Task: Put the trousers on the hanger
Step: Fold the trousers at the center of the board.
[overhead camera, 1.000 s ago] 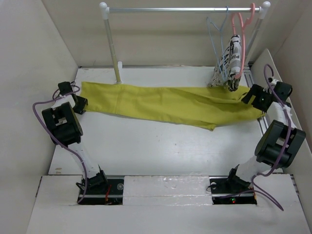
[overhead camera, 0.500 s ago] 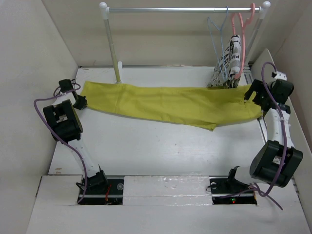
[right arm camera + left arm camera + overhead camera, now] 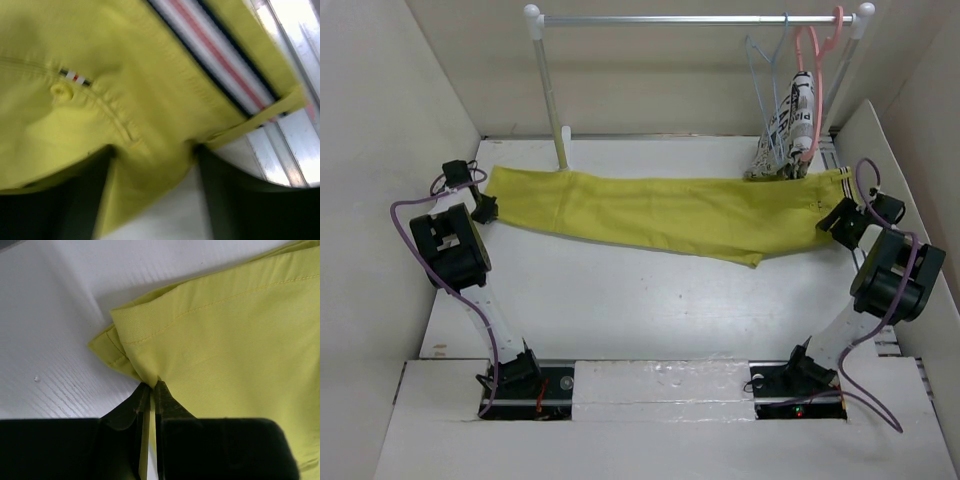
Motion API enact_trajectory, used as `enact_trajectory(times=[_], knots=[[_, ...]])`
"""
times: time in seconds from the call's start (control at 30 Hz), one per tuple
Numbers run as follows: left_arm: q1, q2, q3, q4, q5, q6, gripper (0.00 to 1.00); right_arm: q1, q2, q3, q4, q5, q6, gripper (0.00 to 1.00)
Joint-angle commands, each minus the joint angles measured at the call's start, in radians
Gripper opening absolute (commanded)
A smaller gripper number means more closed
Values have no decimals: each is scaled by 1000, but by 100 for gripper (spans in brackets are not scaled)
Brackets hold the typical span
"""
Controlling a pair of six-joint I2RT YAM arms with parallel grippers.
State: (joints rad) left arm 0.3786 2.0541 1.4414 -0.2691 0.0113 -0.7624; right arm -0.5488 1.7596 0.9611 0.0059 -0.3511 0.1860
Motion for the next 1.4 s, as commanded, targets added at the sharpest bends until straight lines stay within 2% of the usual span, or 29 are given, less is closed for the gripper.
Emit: enact_trajectory(times=[0.0, 0.03, 0.1, 0.17, 0.33, 0.57, 0.7, 0.83, 0.97, 1.03, 1.1, 1.13, 1.17, 1.2, 1.23, 1.27, 1.33, 1.37], knots=[[17, -15, -6, -47, -115, 46, 0, 19, 69, -2, 89, -37, 111, 60], [17, -26, -6, -47, -125, 51, 0, 20, 72, -1, 94, -35, 115, 40], [17, -32, 0, -58, -160, 63, 0, 20, 52, 8, 43, 6, 96, 12], [17, -48, 8, -74, -191, 71, 0, 20, 11, -5, 8, 26, 80, 5], [17, -87, 4, -113, -301, 94, 0, -13, -191, -71, -122, 110, -14, 0], [17, -155, -15, -186, -421, 129, 0, -80, -353, -108, -257, 97, -108, 0], [17, -204, -45, -211, -475, 158, 0, -119, -430, -176, -294, 41, -137, 0], [17, -303, -148, -199, -464, 156, 0, -232, -500, -219, -365, -28, -174, 1], [17, -385, -216, -242, -497, 137, 0, -322, -601, -211, -550, -81, -290, 5], [17, -449, -277, -249, -504, 117, 0, -309, -638, -232, -566, -75, -298, 7], [17, -469, -308, -260, -502, 92, 0, -309, -660, -272, -514, -133, -254, 42], [17, -463, -306, -266, -502, 89, 0, -309, -652, -277, -495, -149, -241, 52], [17, -457, -291, -301, -508, 81, 3, -309, -646, -256, -517, -146, -240, 68], [17, -453, -271, -315, -516, 77, 10, -297, -641, -227, -533, -128, -252, 76], [17, -463, -238, -320, -507, 60, 18, -284, -632, -193, -553, -111, -256, 79], [17, -469, -222, -334, -490, 48, 34, -266, -624, -129, -573, -95, -258, 81], [8, -482, -170, -343, -416, 13, 42, -238, -614, -84, -578, -75, -235, 81], [-9, -479, -148, -355, -396, 8, 50, -229, -611, -65, -564, -69, -221, 82]])
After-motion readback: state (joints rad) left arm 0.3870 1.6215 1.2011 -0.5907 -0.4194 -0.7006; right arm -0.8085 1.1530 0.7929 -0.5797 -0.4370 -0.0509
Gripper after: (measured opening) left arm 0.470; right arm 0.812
